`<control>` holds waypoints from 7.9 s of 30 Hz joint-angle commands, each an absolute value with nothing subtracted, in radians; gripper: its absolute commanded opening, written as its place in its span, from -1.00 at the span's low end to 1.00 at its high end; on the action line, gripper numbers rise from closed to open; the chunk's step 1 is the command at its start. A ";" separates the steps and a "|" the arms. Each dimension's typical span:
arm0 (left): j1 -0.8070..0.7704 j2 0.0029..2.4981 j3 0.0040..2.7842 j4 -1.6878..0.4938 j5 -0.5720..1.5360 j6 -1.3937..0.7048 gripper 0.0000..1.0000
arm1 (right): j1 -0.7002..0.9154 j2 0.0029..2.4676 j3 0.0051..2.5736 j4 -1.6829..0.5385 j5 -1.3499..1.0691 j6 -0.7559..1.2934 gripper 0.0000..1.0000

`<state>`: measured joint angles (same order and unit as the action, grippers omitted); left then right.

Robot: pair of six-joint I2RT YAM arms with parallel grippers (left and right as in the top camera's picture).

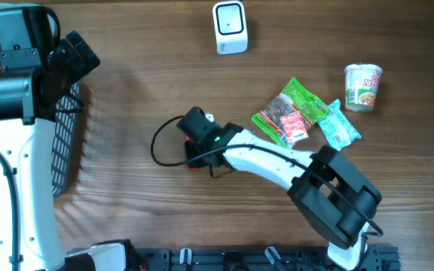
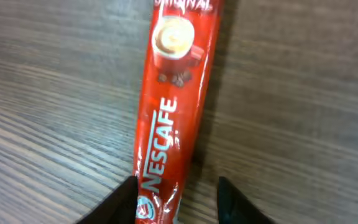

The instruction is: Scan the item barcode

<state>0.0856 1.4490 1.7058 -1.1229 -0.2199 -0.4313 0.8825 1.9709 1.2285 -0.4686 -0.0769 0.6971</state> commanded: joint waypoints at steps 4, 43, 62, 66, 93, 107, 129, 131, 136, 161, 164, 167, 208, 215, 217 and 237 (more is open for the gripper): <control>0.090 1.446 1.716 -1.122 -0.229 -0.423 1.00 | 0.916 2.012 1.235 -0.492 -0.051 0.714 -0.51; 0.090 1.446 1.716 -1.122 -0.229 -0.423 1.00 | 0.262 1.847 1.202 -0.638 -1.613 -0.039 -0.91; 0.090 1.446 1.716 -1.122 -0.229 -0.423 1.00 | 0.741 1.865 1.226 -0.480 -0.262 0.266 -0.11; 0.090 1.446 1.716 -1.122 -0.229 -0.423 1.00 | 0.882 1.873 1.243 -0.492 -0.016 0.413 -0.43; 0.090 1.446 1.716 -1.122 -0.229 -0.423 1.00 | 1.029 2.076 1.242 -0.489 0.223 0.529 -0.85; 0.090 1.446 1.716 -1.122 -0.229 -0.423 1.00 | 0.977 2.040 1.331 -0.613 0.159 0.441 -0.91; 0.090 1.446 1.716 -1.122 -0.229 -0.423 1.00 | 0.342 1.701 1.320 -0.759 -1.008 -0.034 -0.35; 0.090 1.446 1.716 -1.123 -0.229 -0.423 1.00 | 0.479 1.701 1.320 -0.762 -0.672 -0.097 -0.11; 0.090 1.446 1.716 -1.122 -0.229 -0.423 1.00 | 0.802 1.713 1.288 -0.863 -0.128 -0.209 0.28; 0.090 1.446 1.716 -1.122 -0.229 -0.423 1.00 | 0.899 1.815 1.114 -0.619 -0.198 -0.264 -0.91; 0.090 1.446 1.716 -1.122 -0.229 -0.423 1.00 | 0.807 1.608 1.115 -0.646 -0.387 -0.110 -0.91; 0.090 1.446 1.716 -1.122 -0.229 -0.423 1.00 | 0.625 1.541 1.115 -0.695 -0.847 -0.106 -0.91; 0.090 1.446 1.716 -1.122 -0.229 -0.423 1.00 | 0.341 1.361 1.119 -0.507 -0.414 0.270 -0.91; 0.090 1.446 1.716 -1.122 -0.229 -0.423 1.00 | 0.368 1.880 2.031 -1.099 -0.239 0.205 -0.91; 0.090 1.446 1.716 -1.122 -0.229 -0.423 1.00 | 0.373 2.021 2.177 -1.066 -0.237 0.189 -0.91; 0.090 1.446 1.716 -1.122 -0.229 -0.423 1.00 | 0.358 2.192 2.178 -0.935 -0.216 0.183 -0.91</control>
